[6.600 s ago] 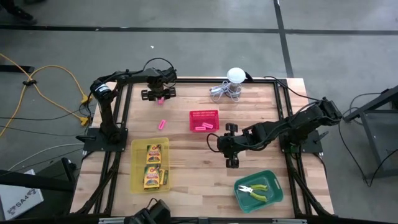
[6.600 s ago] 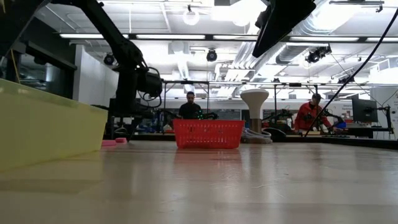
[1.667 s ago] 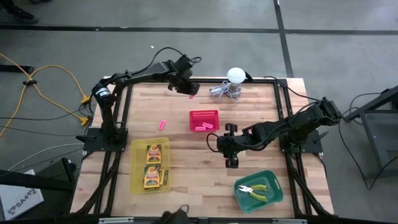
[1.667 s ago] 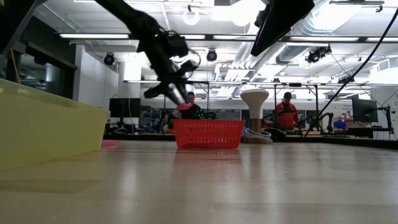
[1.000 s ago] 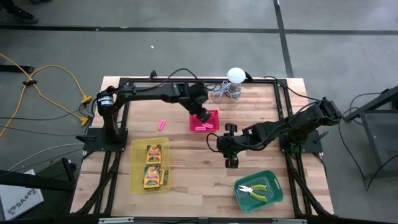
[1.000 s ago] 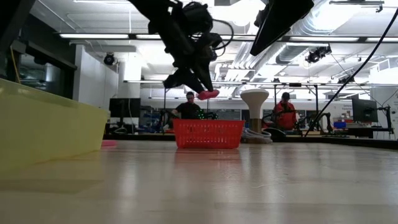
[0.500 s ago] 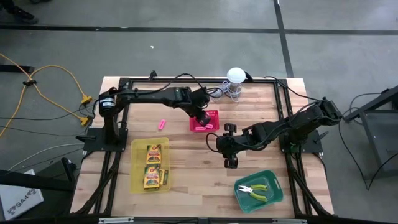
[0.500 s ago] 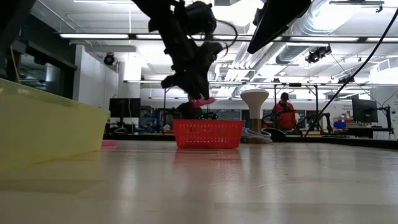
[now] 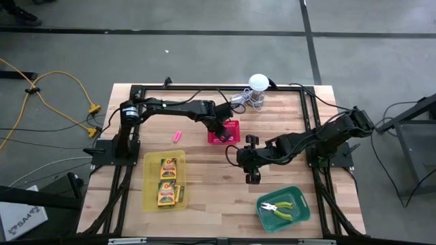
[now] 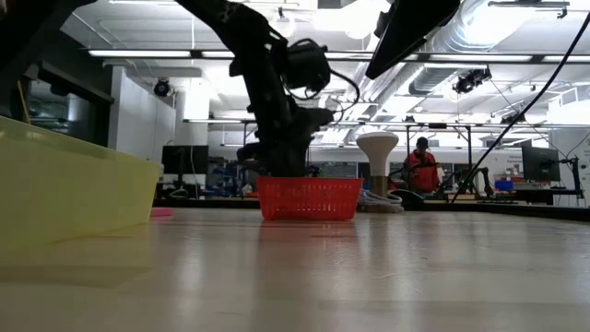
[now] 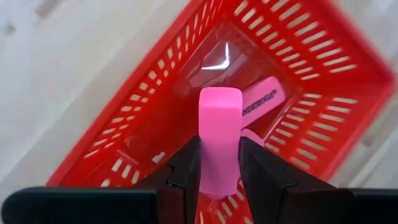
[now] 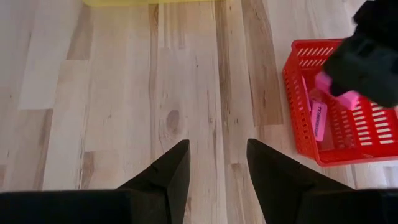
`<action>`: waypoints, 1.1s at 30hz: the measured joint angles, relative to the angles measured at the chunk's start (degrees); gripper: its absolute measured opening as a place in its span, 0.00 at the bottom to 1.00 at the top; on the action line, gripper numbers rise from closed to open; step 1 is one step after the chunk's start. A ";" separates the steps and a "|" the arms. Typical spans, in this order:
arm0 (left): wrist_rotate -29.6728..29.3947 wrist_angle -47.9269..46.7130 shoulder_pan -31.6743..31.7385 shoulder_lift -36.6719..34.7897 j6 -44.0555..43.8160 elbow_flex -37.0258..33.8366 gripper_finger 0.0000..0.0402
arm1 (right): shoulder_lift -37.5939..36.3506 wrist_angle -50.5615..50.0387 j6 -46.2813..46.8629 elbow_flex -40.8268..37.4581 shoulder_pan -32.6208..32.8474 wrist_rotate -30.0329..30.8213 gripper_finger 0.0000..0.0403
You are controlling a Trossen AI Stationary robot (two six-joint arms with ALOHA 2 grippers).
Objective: Pick & Place School Supplies
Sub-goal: Put the pink eraser into the red bin
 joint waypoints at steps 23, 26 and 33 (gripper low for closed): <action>0.10 0.41 -0.89 1.86 5.97 0.00 0.24 | 0.00 0.00 -0.22 0.00 0.00 0.01 0.37; 0.17 0.41 -1.33 1.86 6.22 0.00 0.24 | 0.00 0.00 -0.24 0.00 0.00 0.02 0.37; 0.19 0.47 -1.29 1.81 7.50 0.00 0.24 | 0.00 0.00 -0.22 0.00 0.00 0.01 0.37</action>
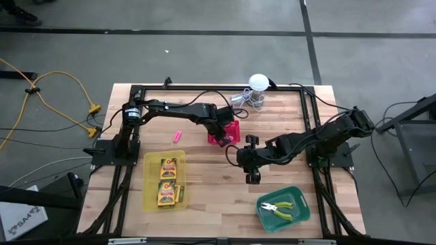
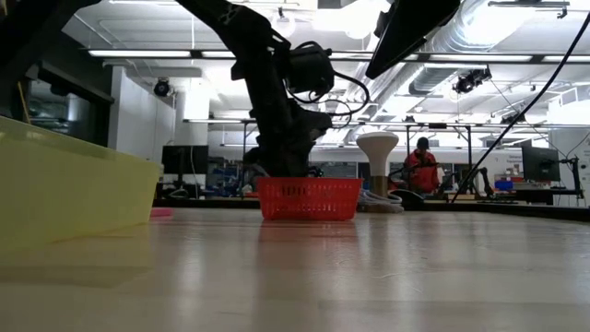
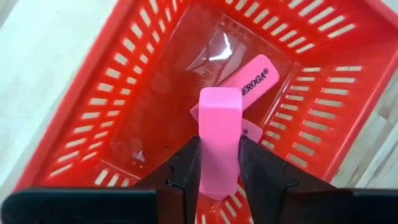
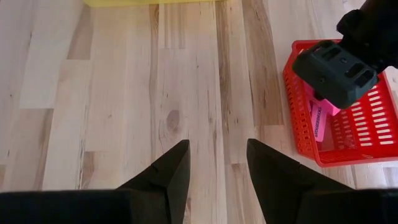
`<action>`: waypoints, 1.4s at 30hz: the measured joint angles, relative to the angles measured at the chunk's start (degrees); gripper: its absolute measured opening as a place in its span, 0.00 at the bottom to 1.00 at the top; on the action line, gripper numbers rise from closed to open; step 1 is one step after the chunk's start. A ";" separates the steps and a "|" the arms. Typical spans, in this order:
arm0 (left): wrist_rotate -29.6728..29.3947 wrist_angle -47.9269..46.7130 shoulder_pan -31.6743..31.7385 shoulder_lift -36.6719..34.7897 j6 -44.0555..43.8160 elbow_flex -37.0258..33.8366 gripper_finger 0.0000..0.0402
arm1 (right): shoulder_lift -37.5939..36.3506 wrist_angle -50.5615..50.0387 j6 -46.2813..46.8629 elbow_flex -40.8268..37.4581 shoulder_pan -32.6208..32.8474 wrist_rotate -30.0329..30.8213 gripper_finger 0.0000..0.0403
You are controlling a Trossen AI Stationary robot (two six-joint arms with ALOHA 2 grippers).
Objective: Pick & Place School Supplies
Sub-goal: Put the pink eraser into the red bin
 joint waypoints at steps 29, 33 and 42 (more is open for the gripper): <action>-3.45 4.78 0.04 -0.04 4.61 0.00 0.31 | 0.00 -0.02 0.00 0.00 0.00 0.01 0.37; -3.21 7.56 0.04 -0.22 5.11 0.05 0.31 | 0.00 0.00 0.00 0.00 0.00 -0.01 0.37; -3.10 8.57 0.40 -0.68 5.07 0.09 0.31 | 0.00 -0.04 0.00 0.00 0.00 0.01 0.37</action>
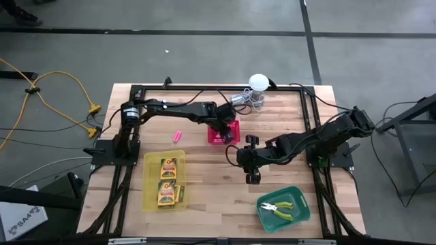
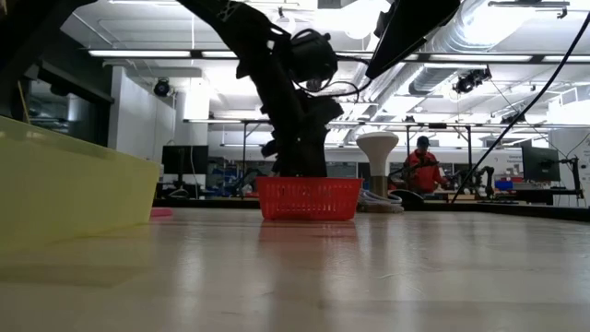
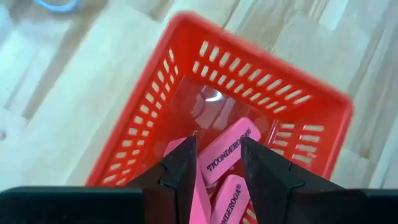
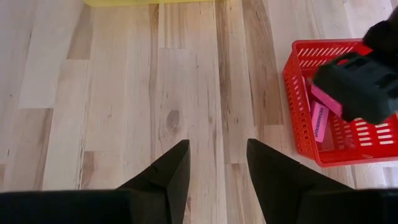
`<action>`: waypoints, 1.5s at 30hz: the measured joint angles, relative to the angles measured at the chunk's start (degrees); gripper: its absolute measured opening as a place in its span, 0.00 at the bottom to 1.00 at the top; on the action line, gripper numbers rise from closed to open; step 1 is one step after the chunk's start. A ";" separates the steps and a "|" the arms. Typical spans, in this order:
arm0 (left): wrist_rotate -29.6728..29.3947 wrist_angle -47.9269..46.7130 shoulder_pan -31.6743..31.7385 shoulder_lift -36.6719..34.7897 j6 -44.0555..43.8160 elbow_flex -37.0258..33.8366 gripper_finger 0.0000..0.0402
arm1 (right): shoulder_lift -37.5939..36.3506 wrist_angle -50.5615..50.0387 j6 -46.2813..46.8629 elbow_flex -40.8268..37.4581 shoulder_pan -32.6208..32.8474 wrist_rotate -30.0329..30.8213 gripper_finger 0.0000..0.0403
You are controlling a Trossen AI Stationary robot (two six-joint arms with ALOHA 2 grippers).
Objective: Pick & Place School Supplies
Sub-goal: Put the pink eraser into the red bin
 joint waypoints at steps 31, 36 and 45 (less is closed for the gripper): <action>-0.07 -25.17 1.17 -13.33 14.74 0.11 0.31 | 0.00 0.46 0.17 0.00 -0.02 0.17 0.37; -0.05 -27.31 1.17 -13.31 18.01 0.11 0.31 | 0.00 0.46 0.18 0.00 -0.02 0.19 0.37; -0.09 -26.86 0.92 -13.31 16.44 0.11 0.31 | 0.00 0.44 0.17 0.00 -0.02 0.20 0.37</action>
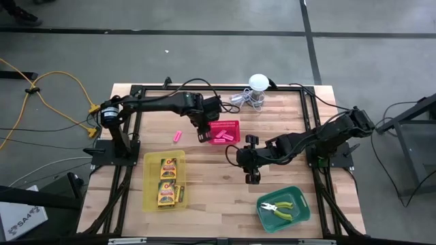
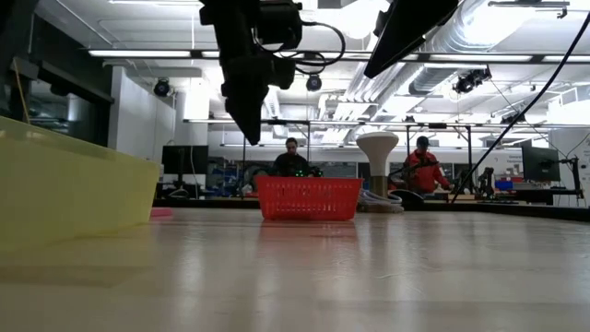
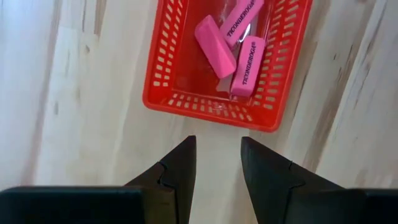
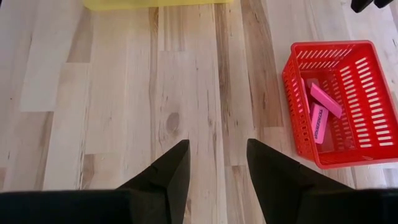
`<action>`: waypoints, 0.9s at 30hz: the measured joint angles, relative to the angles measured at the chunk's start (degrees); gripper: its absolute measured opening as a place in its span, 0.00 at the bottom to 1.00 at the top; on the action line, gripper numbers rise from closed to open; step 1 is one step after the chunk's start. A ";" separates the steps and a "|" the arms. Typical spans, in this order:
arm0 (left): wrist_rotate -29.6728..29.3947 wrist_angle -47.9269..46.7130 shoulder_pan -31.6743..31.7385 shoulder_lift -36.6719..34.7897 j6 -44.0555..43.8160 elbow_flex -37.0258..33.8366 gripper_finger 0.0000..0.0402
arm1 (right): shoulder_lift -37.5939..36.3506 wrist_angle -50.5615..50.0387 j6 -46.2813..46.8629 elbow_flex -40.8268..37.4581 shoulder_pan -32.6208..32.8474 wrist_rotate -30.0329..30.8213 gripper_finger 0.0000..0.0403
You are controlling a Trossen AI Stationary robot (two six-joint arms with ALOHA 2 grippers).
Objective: Pick & Place School Supplies
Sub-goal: Put the pink eraser into the red bin
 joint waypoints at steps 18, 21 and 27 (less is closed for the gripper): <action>3.08 -1.58 0.18 0.02 -20.13 -0.04 0.31 | 0.00 1.07 1.31 0.00 0.04 -10.10 0.37; 3.30 -2.64 0.18 0.02 -20.13 -0.05 0.31 | 0.00 2.79 1.31 0.00 0.02 -10.52 0.37; 3.30 -5.81 0.03 0.04 -20.11 -0.07 0.31 | 0.00 8.66 1.31 0.00 0.02 -10.51 0.37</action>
